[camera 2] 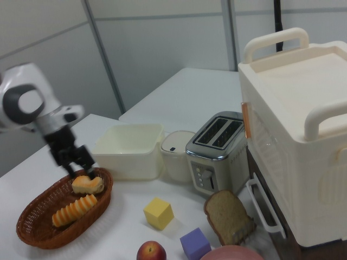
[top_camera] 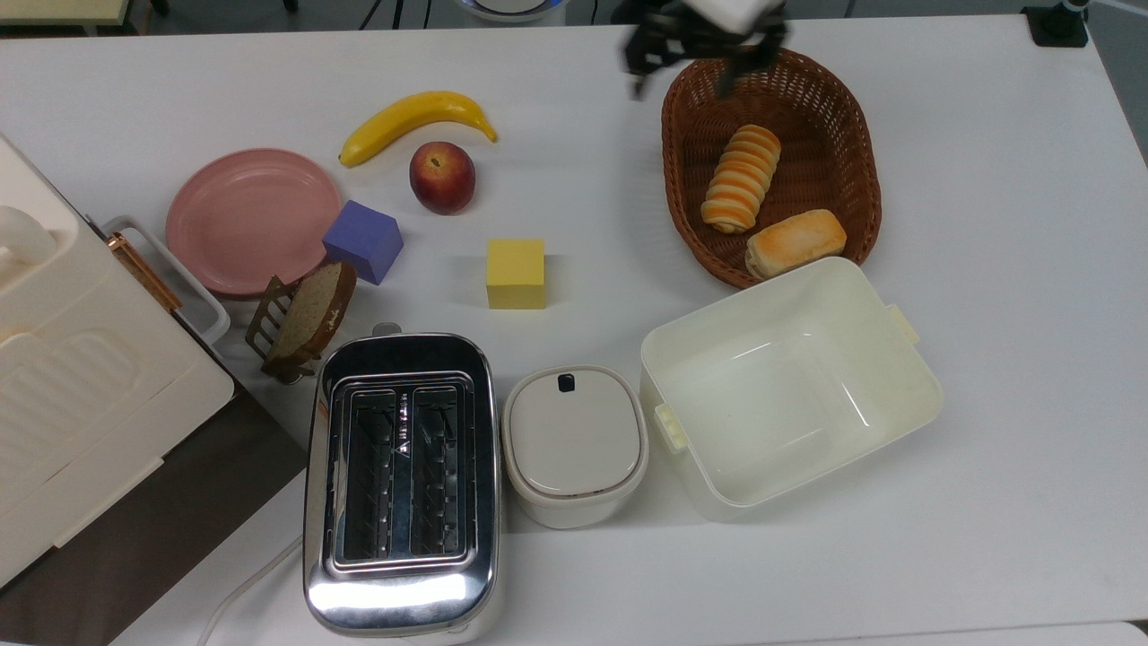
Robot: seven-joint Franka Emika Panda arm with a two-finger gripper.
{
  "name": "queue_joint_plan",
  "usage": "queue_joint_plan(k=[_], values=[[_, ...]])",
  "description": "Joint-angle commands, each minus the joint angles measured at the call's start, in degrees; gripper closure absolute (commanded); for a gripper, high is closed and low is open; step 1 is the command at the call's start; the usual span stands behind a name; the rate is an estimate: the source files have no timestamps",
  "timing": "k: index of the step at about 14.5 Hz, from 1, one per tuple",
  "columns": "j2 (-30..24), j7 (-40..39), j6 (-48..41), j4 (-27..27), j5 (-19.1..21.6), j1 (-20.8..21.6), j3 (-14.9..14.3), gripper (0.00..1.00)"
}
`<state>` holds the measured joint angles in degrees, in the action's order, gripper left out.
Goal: Put the bread in the basket
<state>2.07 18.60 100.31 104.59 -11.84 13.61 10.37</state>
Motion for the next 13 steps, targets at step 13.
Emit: queue_joint_plan(k=[13], values=[[-4.62,-11.04,-7.67,-10.64,14.65,-8.95,-19.34,0.00]])
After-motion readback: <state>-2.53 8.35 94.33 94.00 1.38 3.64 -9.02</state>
